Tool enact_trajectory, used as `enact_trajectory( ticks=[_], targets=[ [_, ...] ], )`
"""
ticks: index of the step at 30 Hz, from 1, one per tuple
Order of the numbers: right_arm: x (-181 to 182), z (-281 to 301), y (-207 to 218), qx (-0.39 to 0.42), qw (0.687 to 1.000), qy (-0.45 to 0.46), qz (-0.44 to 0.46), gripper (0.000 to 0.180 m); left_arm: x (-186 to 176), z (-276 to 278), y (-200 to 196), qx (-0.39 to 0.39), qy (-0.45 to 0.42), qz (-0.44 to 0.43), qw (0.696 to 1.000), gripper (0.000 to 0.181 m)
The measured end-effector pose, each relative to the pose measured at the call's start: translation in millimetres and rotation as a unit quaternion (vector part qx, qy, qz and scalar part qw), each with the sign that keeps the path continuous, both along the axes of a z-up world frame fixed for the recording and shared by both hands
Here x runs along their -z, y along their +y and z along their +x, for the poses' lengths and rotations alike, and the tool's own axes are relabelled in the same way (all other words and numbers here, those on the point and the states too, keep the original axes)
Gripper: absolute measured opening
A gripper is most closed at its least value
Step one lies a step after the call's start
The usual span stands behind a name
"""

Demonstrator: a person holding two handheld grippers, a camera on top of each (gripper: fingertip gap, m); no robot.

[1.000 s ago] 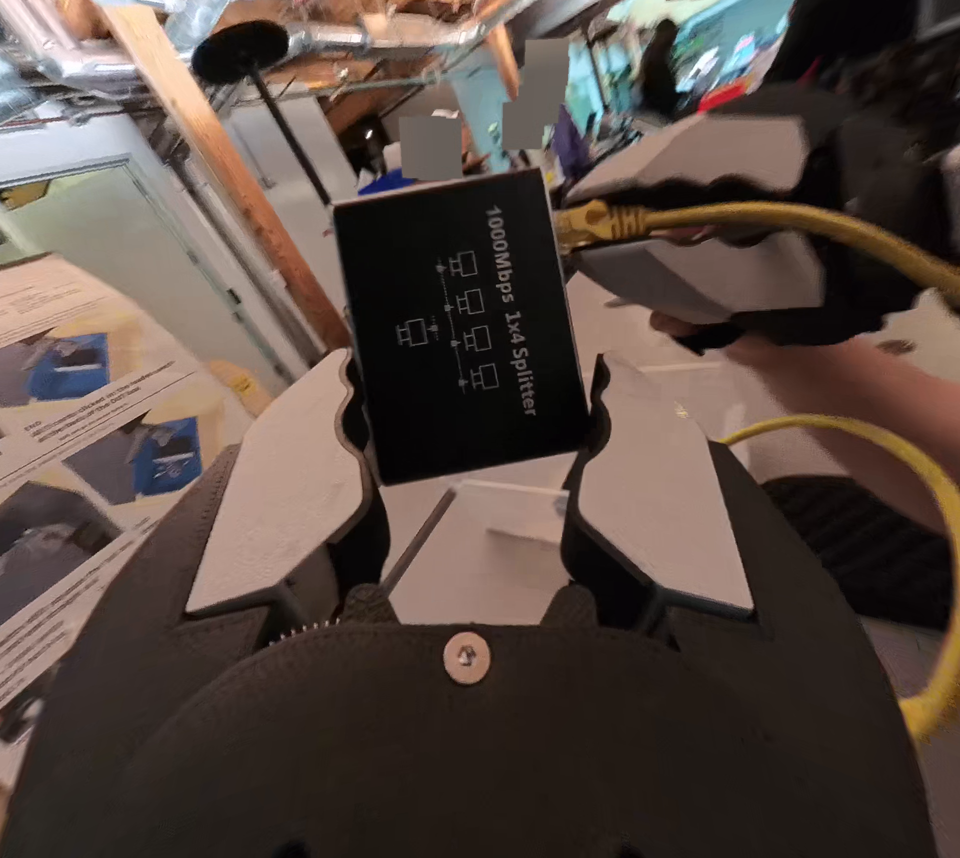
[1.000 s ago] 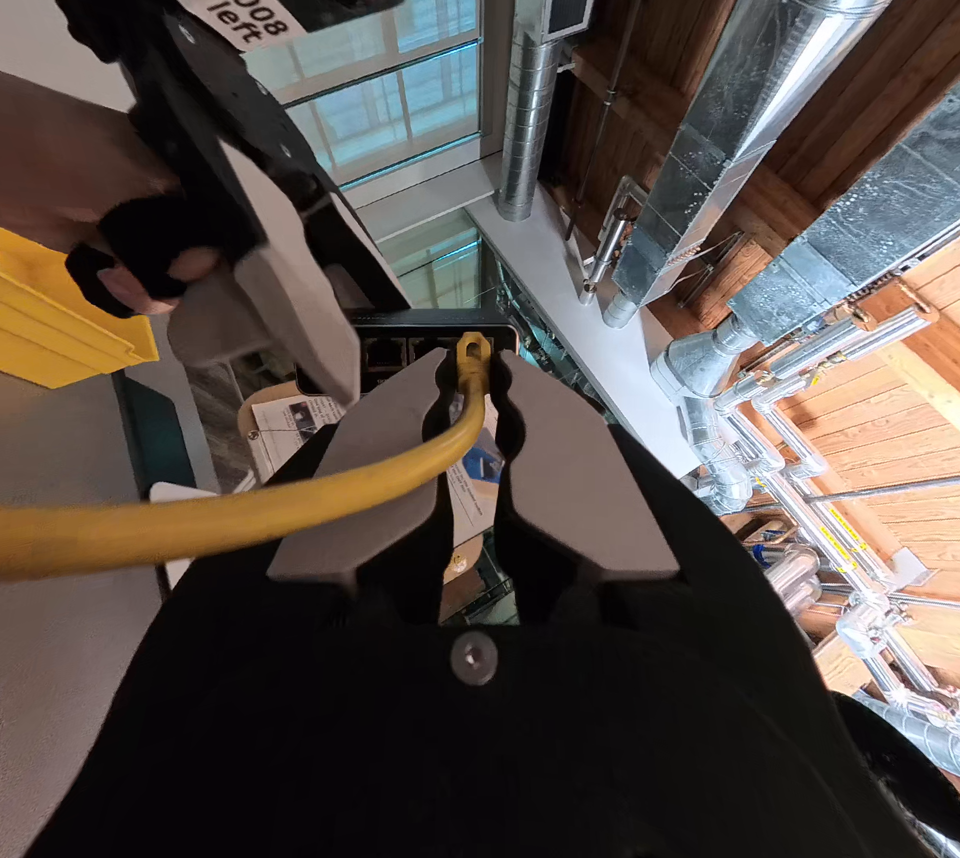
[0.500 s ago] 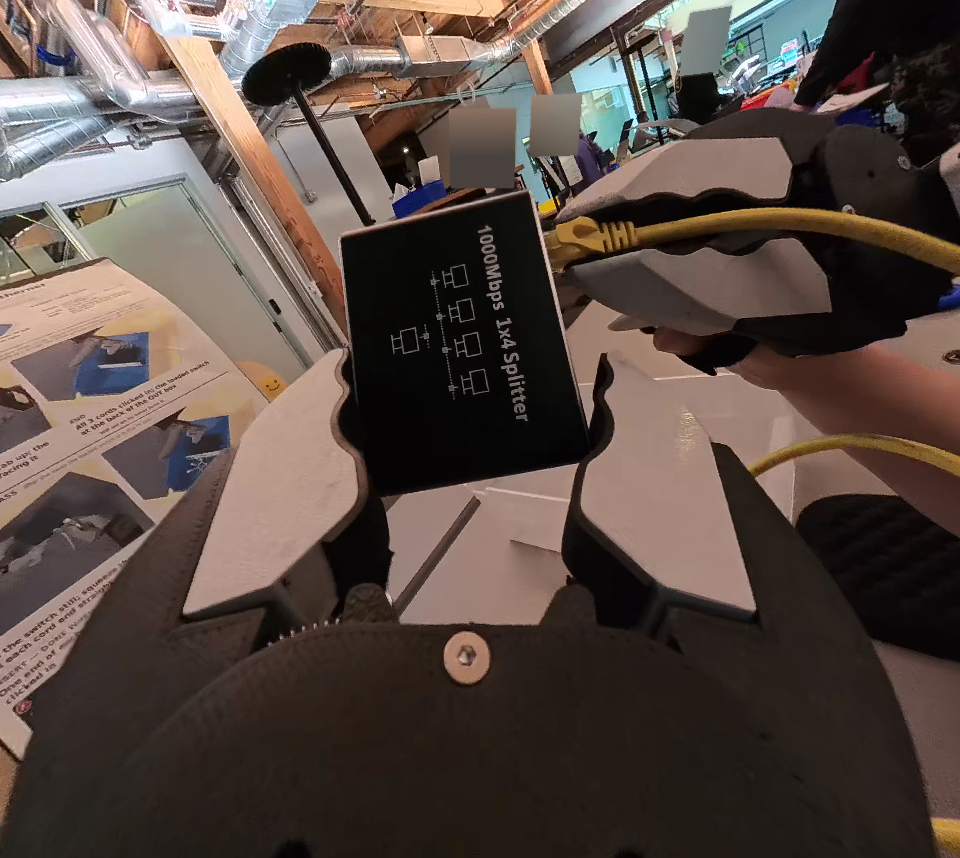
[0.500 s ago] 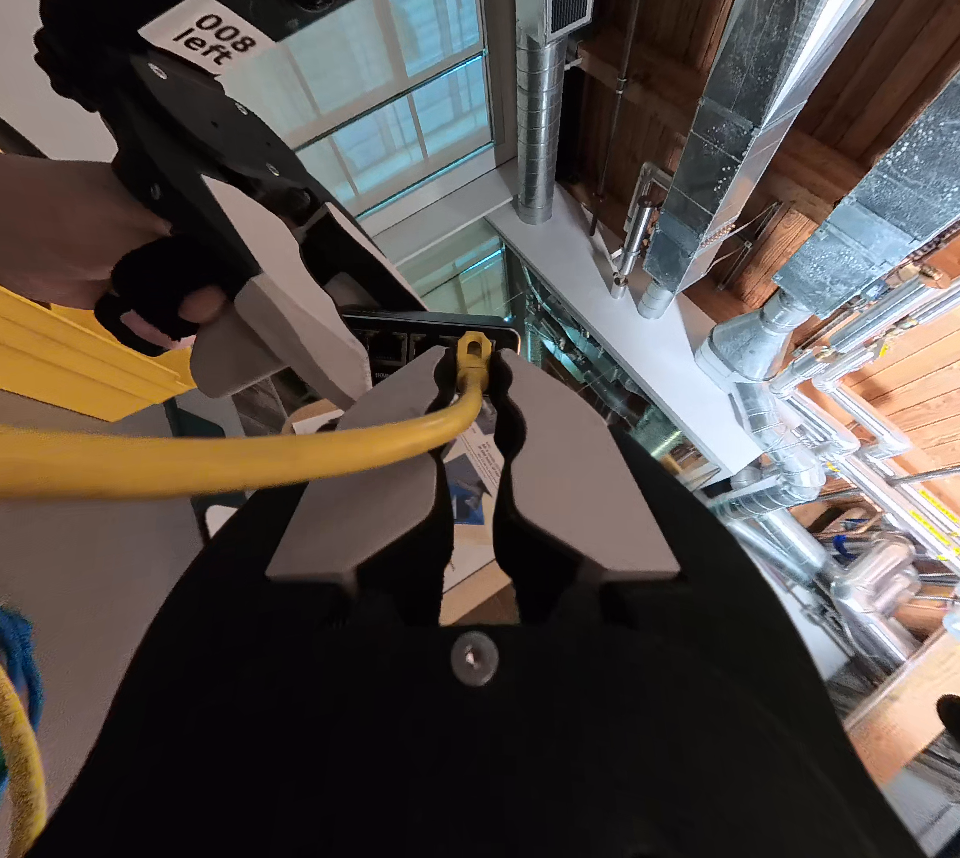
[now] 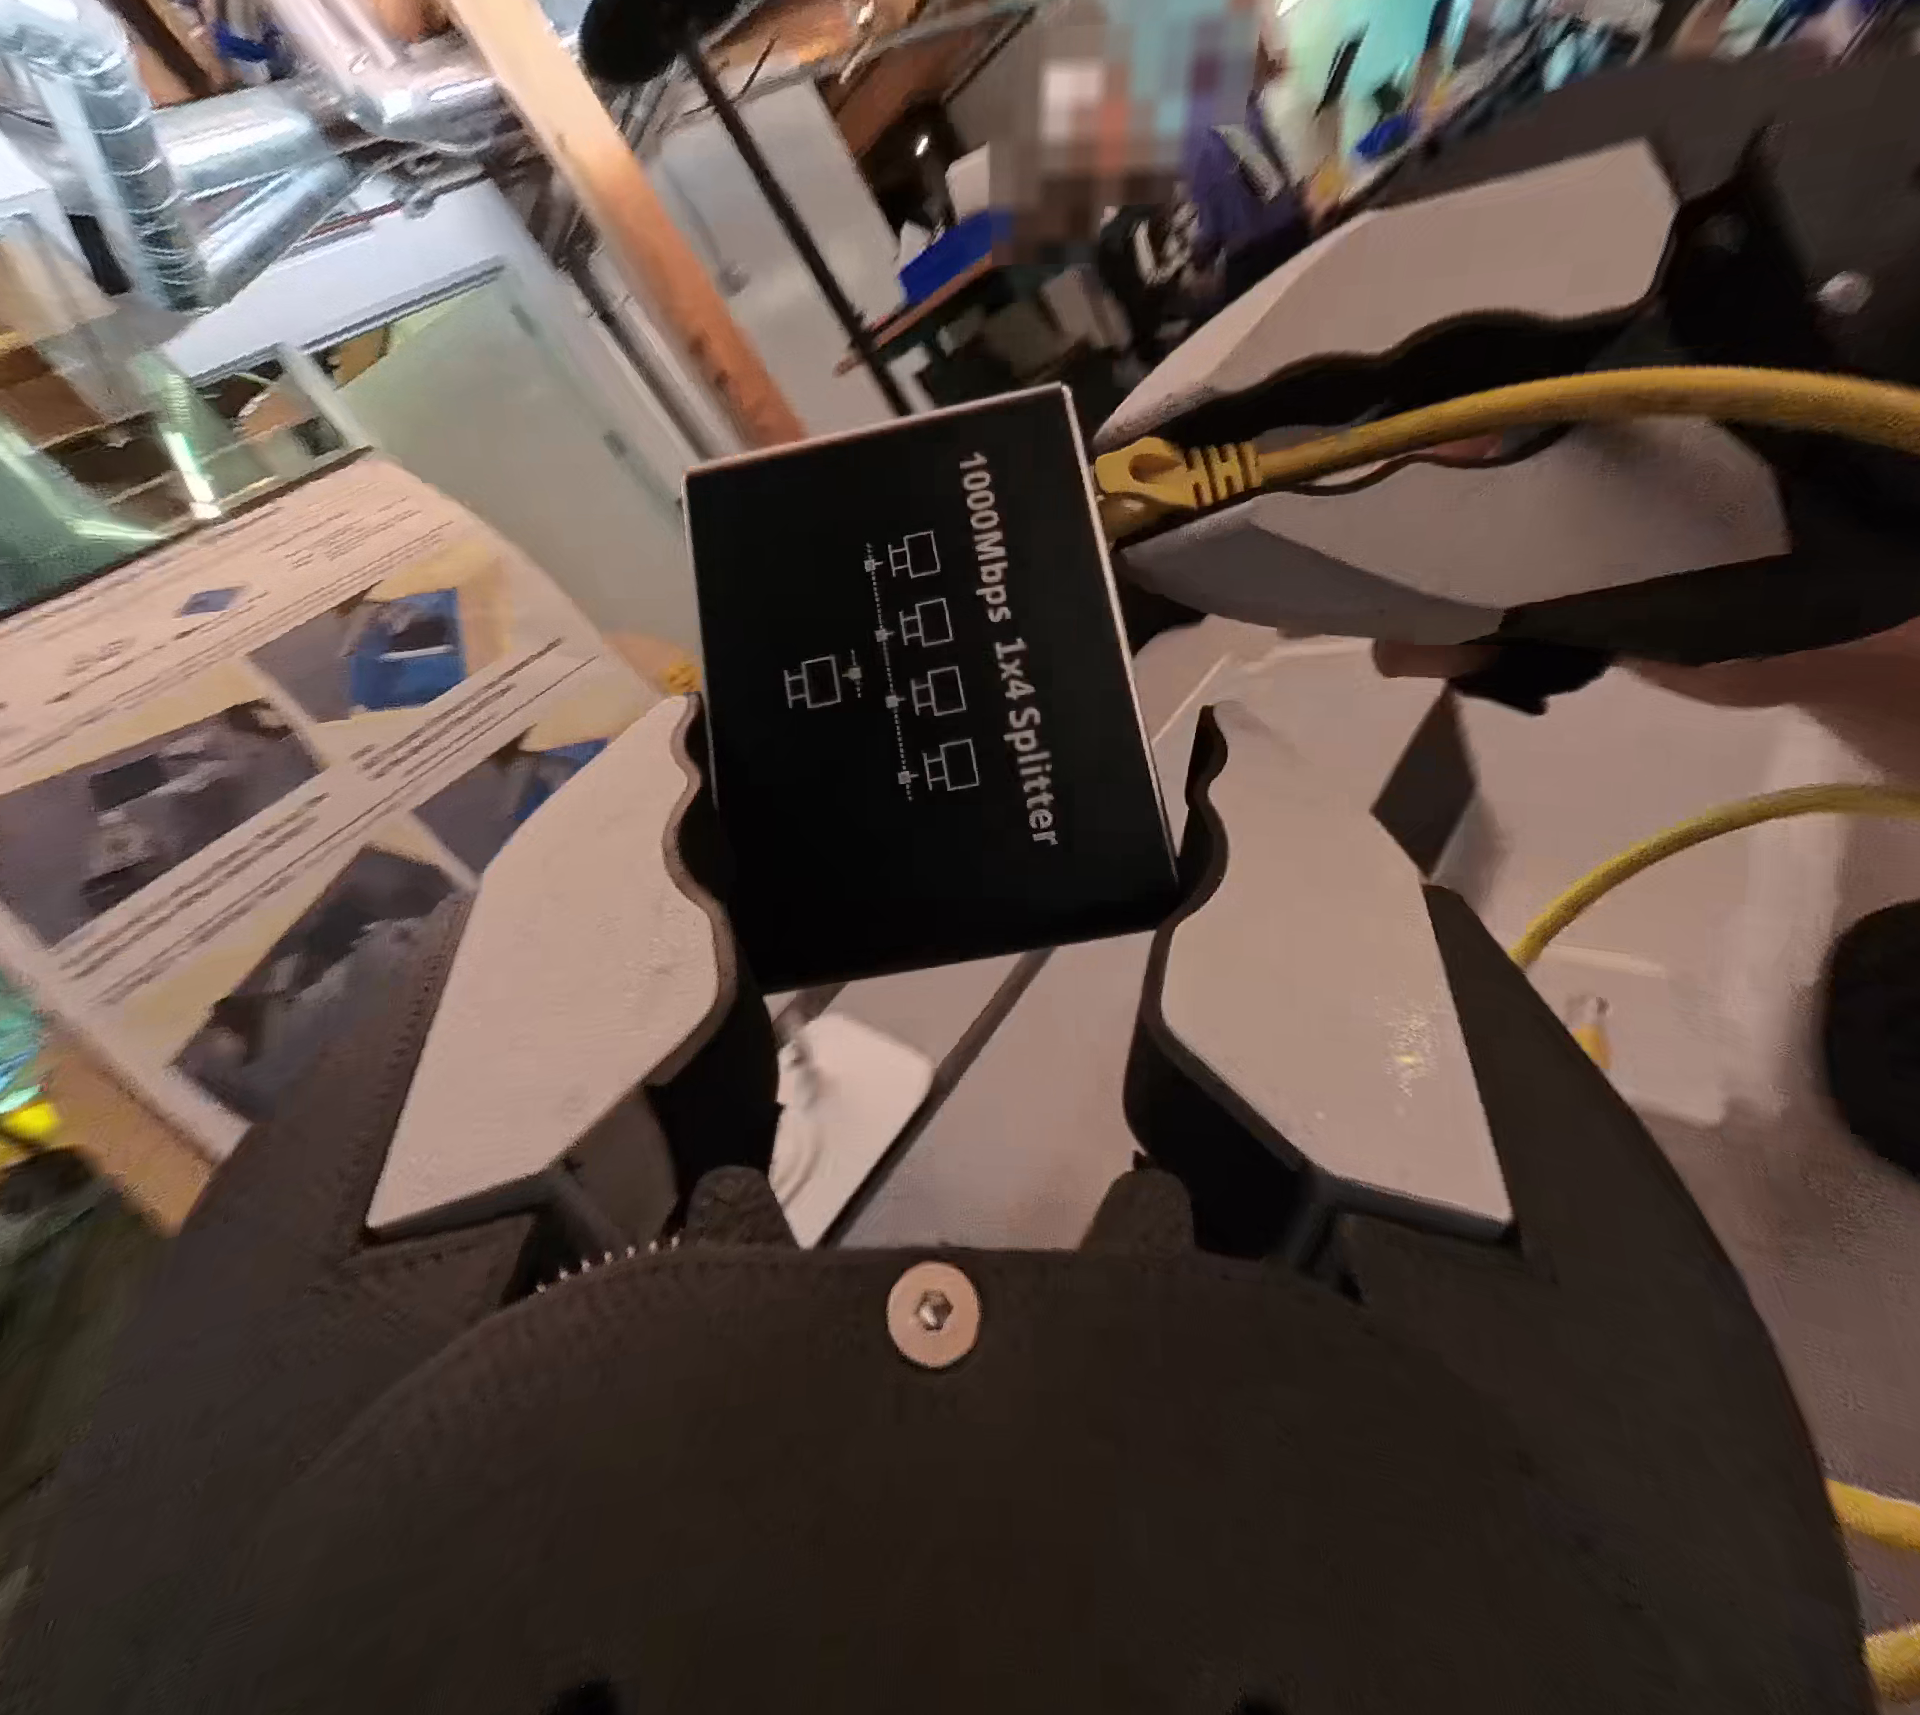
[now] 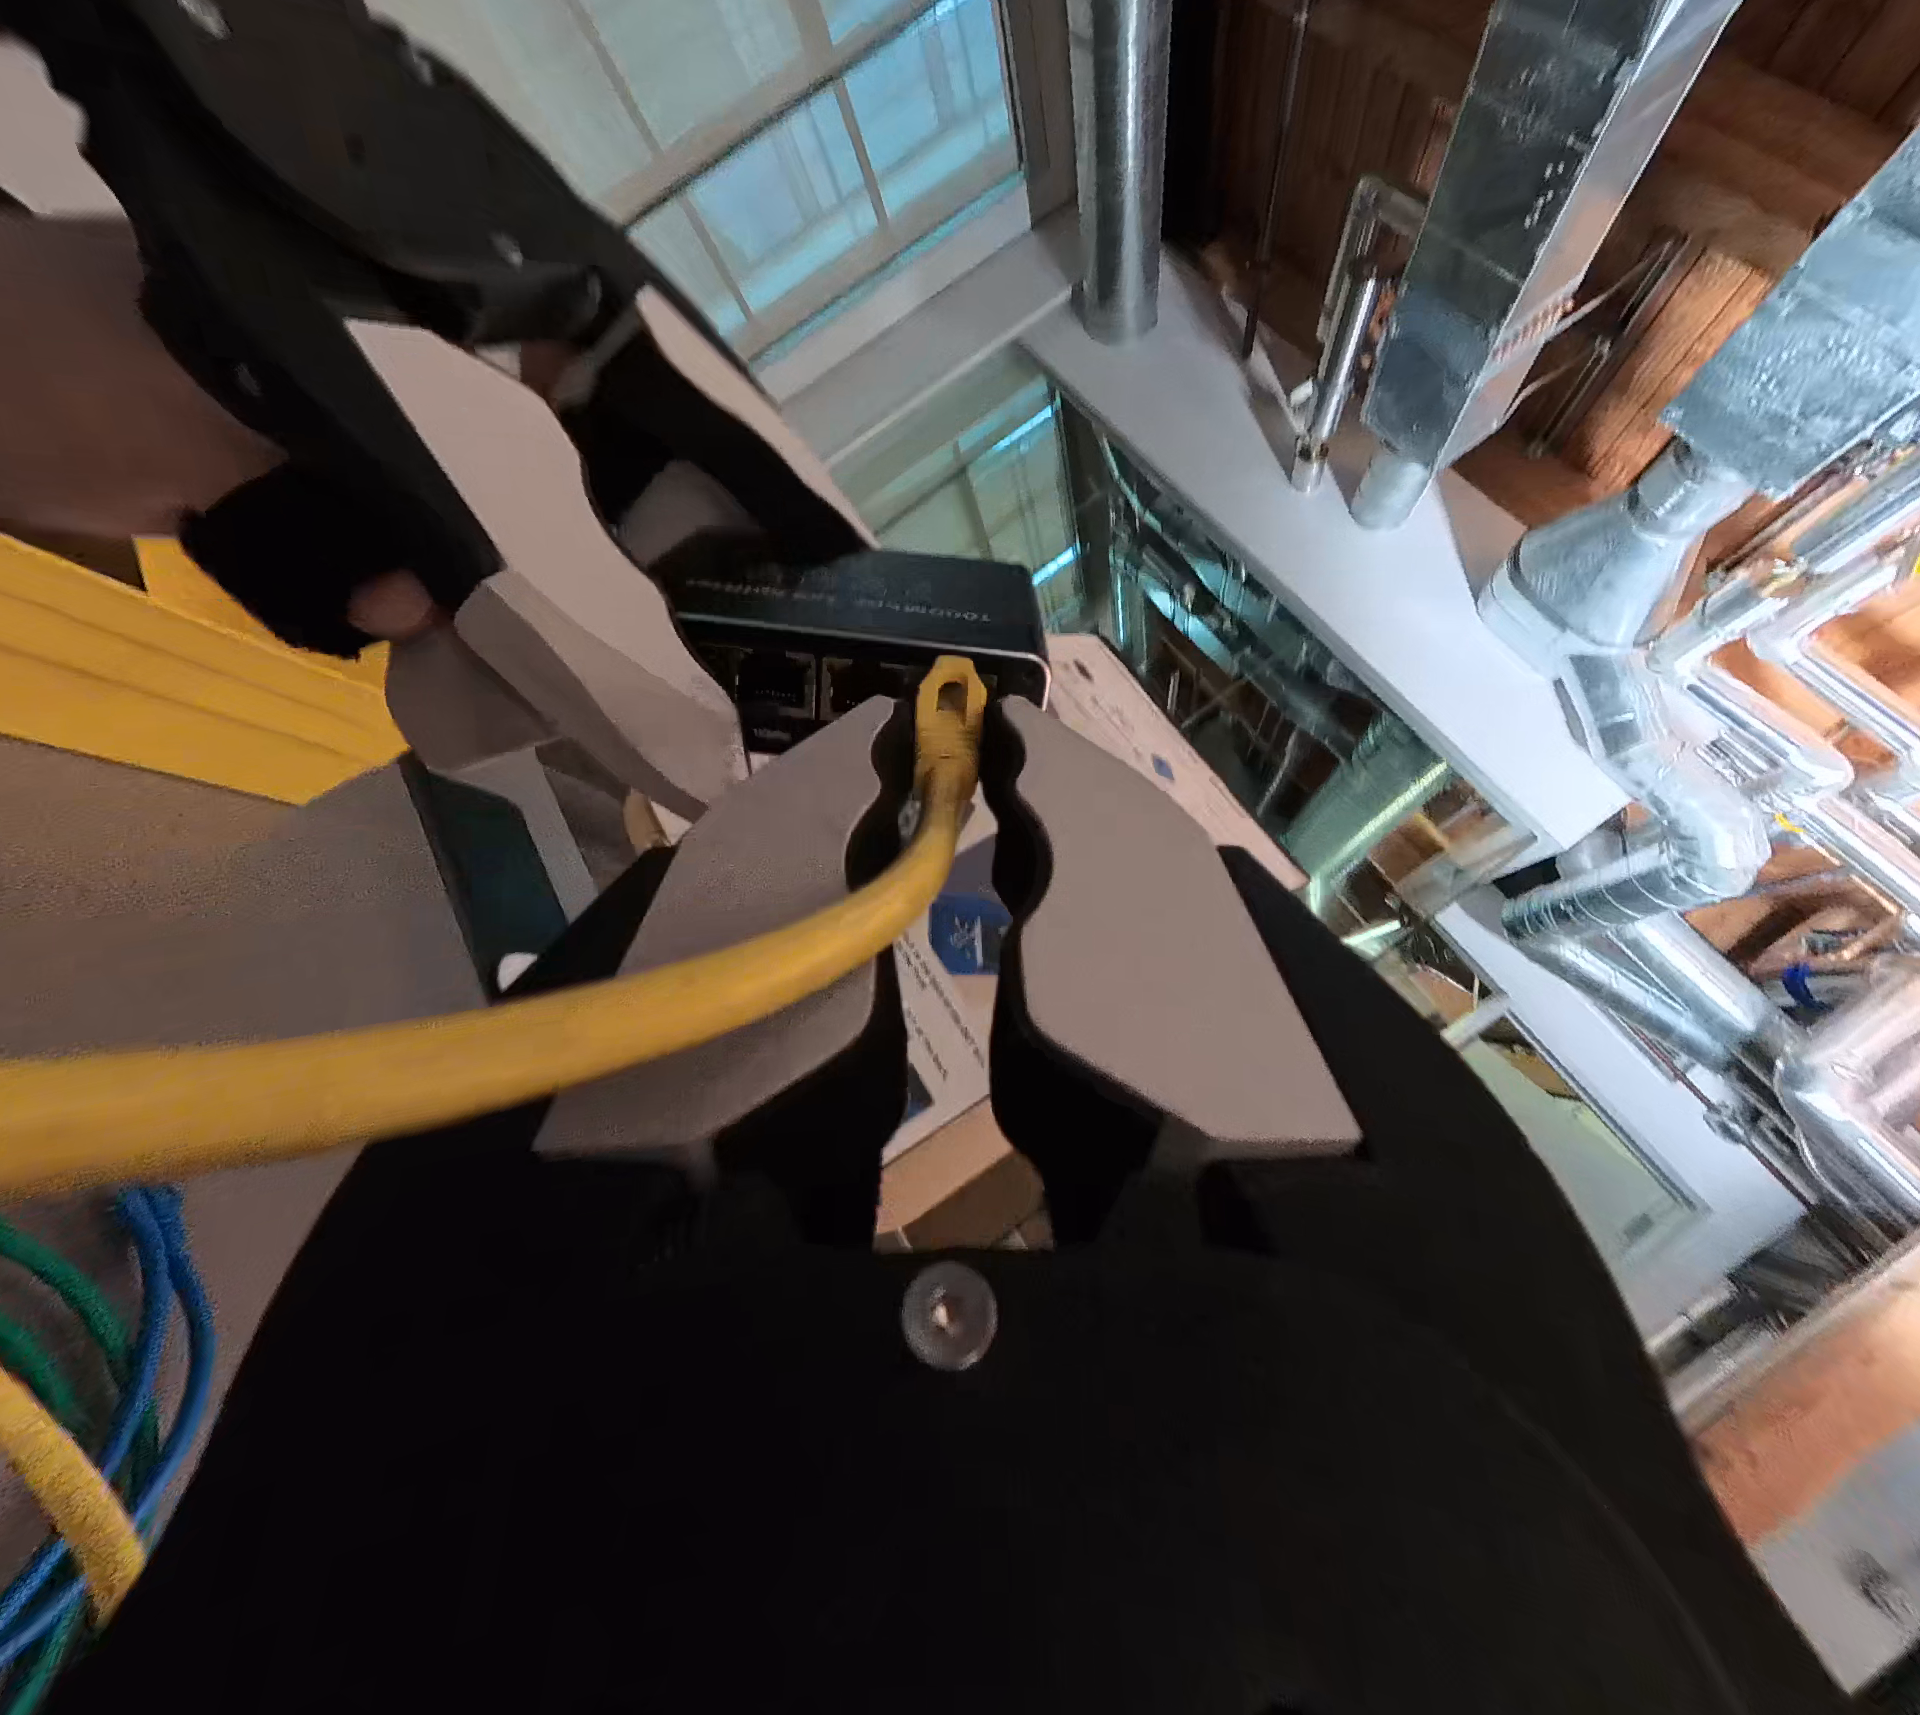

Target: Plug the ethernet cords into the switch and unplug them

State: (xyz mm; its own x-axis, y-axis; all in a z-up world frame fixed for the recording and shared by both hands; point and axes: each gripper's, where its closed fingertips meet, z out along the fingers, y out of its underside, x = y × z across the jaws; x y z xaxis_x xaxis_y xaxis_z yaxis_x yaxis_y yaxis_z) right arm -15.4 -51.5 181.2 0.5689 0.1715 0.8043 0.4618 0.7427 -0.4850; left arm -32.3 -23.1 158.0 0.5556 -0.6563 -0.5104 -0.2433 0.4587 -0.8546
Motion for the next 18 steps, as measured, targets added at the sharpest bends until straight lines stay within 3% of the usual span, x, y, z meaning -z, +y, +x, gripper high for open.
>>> enact_trajectory(
  ticks=[5, 6, 9, 13, 15, 18],
  targets=[
    [11, -17, 4, -0.032, 0.999, -0.006, -0.037, 0.02, -2, -32, 8, 0.003, 0.037, -0.027, 0.999, 0.085],
    [14, -19, 5, -0.044, 0.997, -0.009, -0.057, 0.027, -7, -43, 8, 0.001, 0.028, -0.025, 0.999, 0.085],
    [32, -21, 14, -0.096, 0.98, -0.01, -0.171, 0.026, -14, -77, 5, -0.007, 0.034, -0.027, 0.999, 0.084],
    [70, -24, 40, -0.16, 0.913, 0.031, -0.373, 0.025, 24, -104, -2, -0.014, 0.143, -0.094, 0.985, 0.084],
    [96, -28, 58, -0.148, 0.876, 0.046, -0.456, 0.028, 45, -111, 6, -0.043, 0.165, -0.138, 0.976, 0.084],
    [134, -40, 79, -0.11, 0.845, 0.05, -0.522, 0.028, 82, -115, 10, -0.051, 0.181, -0.2, 0.962, 0.083]
  ],
)
